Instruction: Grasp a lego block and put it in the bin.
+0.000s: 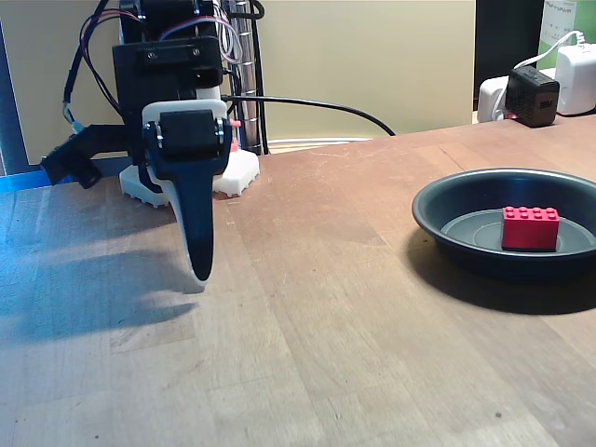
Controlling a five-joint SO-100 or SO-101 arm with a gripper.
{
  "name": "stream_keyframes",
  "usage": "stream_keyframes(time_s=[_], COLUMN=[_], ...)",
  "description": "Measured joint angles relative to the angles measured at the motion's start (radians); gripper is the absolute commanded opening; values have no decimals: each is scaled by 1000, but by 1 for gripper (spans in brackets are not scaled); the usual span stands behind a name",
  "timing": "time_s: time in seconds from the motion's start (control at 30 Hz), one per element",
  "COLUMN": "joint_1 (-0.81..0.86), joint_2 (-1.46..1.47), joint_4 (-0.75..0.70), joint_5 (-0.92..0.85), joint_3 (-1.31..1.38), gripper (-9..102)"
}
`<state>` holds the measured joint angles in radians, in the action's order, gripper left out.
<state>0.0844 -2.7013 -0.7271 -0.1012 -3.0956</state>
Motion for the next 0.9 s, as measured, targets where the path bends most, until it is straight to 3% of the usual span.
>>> stream_keyframes(time_s=[0.9], joint_1=[0], joint_2=[11], joint_4=[-3], joint_5=[0], joint_3=[-3], gripper=[1])
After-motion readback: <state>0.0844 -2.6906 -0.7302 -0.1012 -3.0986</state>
